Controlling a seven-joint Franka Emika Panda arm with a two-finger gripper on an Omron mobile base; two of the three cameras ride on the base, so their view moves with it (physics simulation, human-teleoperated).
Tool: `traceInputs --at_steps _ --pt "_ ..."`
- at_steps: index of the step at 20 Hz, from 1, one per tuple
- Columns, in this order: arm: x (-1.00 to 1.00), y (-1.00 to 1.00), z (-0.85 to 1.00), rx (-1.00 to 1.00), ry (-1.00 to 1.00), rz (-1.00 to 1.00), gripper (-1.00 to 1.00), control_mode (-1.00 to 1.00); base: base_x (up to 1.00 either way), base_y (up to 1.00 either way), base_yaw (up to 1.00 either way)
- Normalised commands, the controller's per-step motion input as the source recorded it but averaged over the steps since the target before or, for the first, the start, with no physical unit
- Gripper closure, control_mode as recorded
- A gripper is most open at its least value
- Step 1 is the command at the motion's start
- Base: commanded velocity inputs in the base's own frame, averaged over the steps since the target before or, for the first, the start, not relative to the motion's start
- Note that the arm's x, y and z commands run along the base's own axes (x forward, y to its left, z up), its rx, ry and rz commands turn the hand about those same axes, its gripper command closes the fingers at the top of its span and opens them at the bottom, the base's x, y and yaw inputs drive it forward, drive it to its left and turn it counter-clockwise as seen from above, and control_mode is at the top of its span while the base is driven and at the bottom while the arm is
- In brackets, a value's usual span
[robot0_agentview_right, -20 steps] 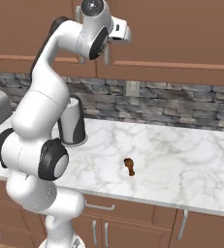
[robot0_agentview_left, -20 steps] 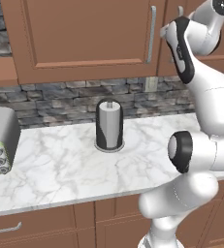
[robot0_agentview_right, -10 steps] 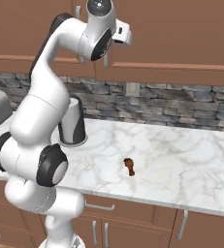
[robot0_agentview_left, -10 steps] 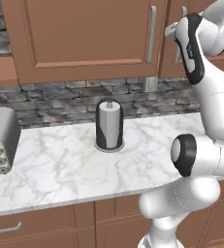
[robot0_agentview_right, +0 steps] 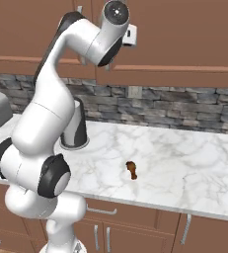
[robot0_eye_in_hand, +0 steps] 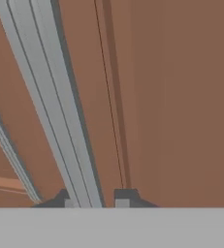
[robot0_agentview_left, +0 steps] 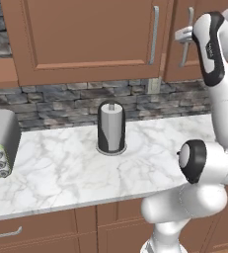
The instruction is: Retrieve the tupperware from the cabinet, then place the raw meat into the tupperware to avoid contamination.
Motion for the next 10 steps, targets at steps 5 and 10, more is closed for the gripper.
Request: traceInputs --at_steps 5,10 --pt "-0.22 -0.37 -0.02 -0.03 -0.12 0.12 1.0 -1.0 0.0 0.0 0.0" --pt "-0.27 -0.39 0.02 0.0 -0.09 0.11 1.0 -1.0 0.0 0.0 0.0"
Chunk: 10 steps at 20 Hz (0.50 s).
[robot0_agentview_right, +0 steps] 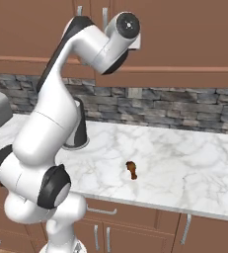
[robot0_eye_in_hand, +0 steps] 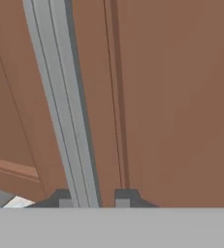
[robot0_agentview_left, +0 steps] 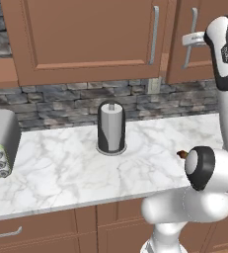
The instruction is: Retrieve the tupperware from the cabinet, then place the raw meat into the tupperware to avoid contamination.
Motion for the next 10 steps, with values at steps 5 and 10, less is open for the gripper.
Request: traceInputs --at_steps 5,10 --pt "-0.31 -0.39 0.09 0.01 -0.07 0.1 1.0 -1.0 0.0 0.0 0.0" --pt "-0.38 -0.39 0.02 0.04 -0.03 0.09 1.0 -1.0 0.0 0.0 0.0"
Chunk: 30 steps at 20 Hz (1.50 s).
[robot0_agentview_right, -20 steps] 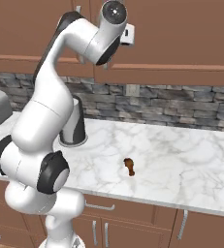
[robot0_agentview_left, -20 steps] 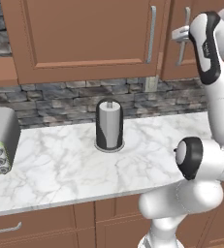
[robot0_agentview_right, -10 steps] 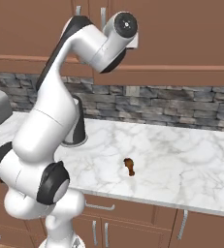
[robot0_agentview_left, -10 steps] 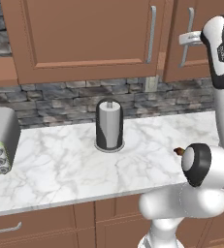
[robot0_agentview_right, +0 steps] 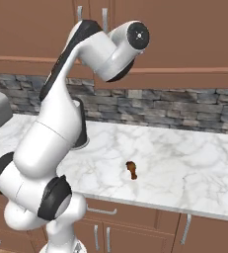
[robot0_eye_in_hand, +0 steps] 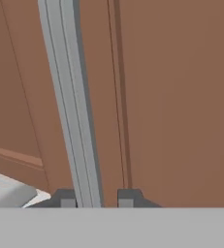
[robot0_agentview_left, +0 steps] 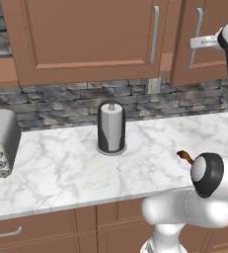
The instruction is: Retrieve the tupperware from the cabinet, then place the raw meat into the tupperware to avoid contamination.
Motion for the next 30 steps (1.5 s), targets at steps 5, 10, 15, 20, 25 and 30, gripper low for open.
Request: traceInputs --at_steps 5,10,15,20,25,30 --pt "-0.37 -0.42 0.02 0.02 -0.04 0.08 1.0 -1.0 0.0 0.0 0.0" --pt "-0.35 -0.43 0.03 0.01 -0.05 0.09 1.0 -1.0 0.0 0.0 0.0" --pt "-0.39 -0.42 0.0 0.02 -0.02 0.09 1.0 -1.0 0.0 0.0 0.0" --pt "-0.39 -0.41 0.0 0.02 -0.02 0.09 1.0 -1.0 0.0 0.0 0.0" --pt "-0.39 -0.41 0.0 0.03 -0.02 0.09 1.0 -1.0 0.0 0.0 0.0" --pt "-0.41 -0.42 -0.01 0.04 -0.01 0.08 1.0 -1.0 0.0 0.0 0.0"
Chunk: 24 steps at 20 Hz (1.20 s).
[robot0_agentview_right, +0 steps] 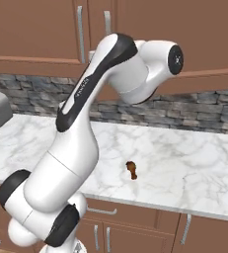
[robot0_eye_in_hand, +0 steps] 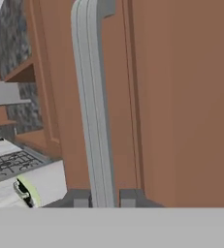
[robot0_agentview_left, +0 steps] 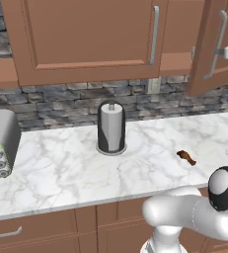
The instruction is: Retrieve the tupperware from the cabinet, then place the raw meat into the tupperware to avoid contamination.
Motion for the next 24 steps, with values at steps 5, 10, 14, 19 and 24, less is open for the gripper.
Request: traceInputs --at_steps 5,10,14,19,24 --pt "-0.4 -0.45 -0.03 0.05 -0.04 0.04 1.0 -1.0 0.0 0.0 0.0" --pt "-0.34 -0.48 -0.07 0.05 -0.06 0.01 1.0 -1.0 0.0 0.0 0.0" --pt "-0.24 -0.45 -0.07 0.03 -0.05 -0.02 1.0 -1.0 0.0 0.0 0.0" --pt "-0.08 -0.4 -0.13 0.01 -0.03 -0.08 1.0 -1.0 0.0 0.0 0.0" --pt "-0.07 -0.45 -0.13 0.04 0.0 -0.07 1.0 -1.0 0.0 0.0 0.0"
